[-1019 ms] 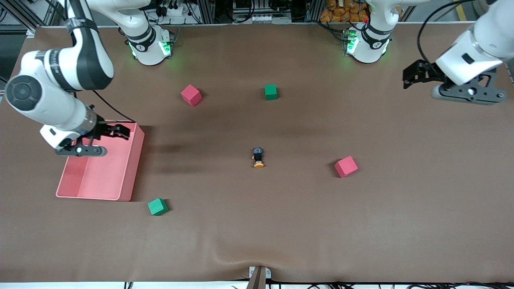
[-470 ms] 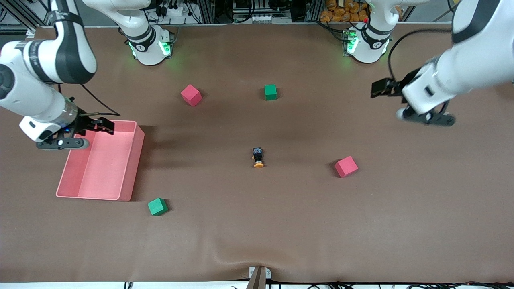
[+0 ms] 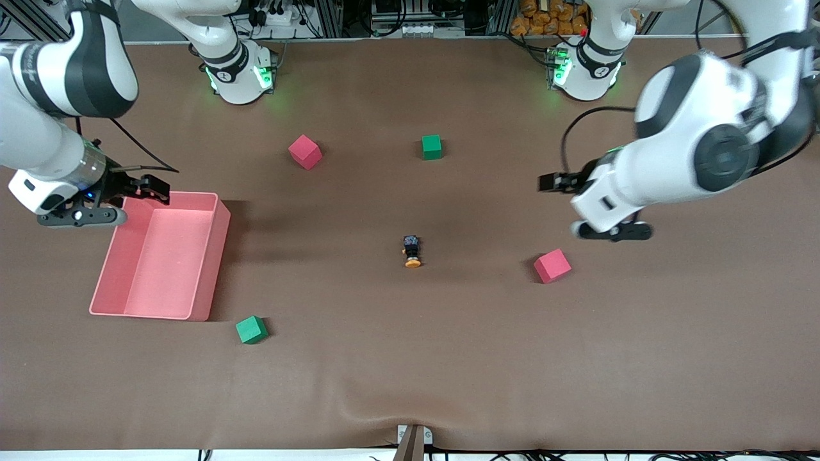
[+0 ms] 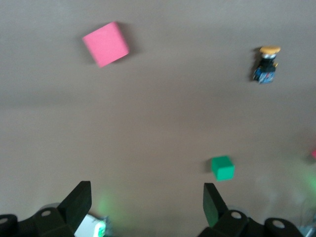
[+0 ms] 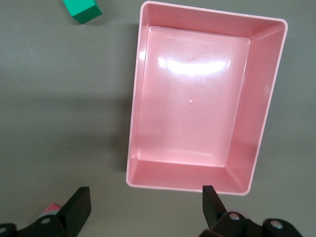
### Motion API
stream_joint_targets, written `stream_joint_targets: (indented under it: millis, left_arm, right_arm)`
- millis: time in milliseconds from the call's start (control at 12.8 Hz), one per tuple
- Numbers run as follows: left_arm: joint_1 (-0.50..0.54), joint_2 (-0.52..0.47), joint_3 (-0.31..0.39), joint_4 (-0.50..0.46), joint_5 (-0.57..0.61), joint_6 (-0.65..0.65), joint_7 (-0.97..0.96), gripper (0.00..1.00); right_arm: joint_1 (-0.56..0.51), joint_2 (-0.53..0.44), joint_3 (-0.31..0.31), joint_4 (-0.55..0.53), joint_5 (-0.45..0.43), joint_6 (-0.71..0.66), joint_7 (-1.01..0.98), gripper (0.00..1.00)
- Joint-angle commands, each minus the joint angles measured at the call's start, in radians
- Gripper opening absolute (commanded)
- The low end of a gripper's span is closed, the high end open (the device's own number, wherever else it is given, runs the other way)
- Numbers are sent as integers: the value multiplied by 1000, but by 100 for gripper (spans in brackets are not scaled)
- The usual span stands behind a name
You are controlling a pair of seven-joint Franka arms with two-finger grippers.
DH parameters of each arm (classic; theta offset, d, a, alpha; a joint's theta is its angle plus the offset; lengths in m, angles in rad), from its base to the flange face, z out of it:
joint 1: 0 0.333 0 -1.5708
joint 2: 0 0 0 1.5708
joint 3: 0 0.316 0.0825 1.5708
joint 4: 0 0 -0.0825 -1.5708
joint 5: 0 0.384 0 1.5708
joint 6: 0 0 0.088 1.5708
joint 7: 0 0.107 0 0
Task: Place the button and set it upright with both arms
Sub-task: 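Lower the left gripper around the button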
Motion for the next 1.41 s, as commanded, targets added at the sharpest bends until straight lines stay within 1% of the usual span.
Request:
stream_joint_targets:
  millis: [0, 157, 392, 627, 705, 862, 1019, 1097, 1332]
  left_arm:
    - [-68, 85, 1, 46, 23, 88, -105, 100]
    - [-111, 137, 1, 70, 23, 163, -109, 100]
    - [-197, 235, 10, 80, 28, 333, -163, 100]
    - [-263, 317, 16, 81, 39, 455, -219, 100]
    - [-269, 344, 16, 83, 48, 488, -245, 100]
    - [-294, 387, 16, 112, 62, 521, -274, 100]
    - [-358, 398, 54, 115, 138, 528, -299, 100]
    - [-396, 410, 80, 119, 152, 533, -331, 100]
    - [-481, 464, 125, 155, 155, 606, -438, 100]
  right_arm:
    - [-7, -9, 12, 97, -3, -105, -11, 100]
    - [-7, -3, 12, 183, -1, -188, -33, 100]
    - [-10, -3, 12, 280, -9, -236, -206, 100]
    - [-16, 2, 10, 378, -9, -337, -222, 100]
    - [-15, 2, 10, 400, -9, -362, -219, 100]
    - [-9, 2, 10, 436, -9, -397, -211, 100]
    - [-10, 2, 10, 447, 2, -399, -205, 100]
    - [-13, 0, 10, 449, 5, -400, -179, 100]
    - [-10, 0, 12, 449, 32, -389, -27, 100]
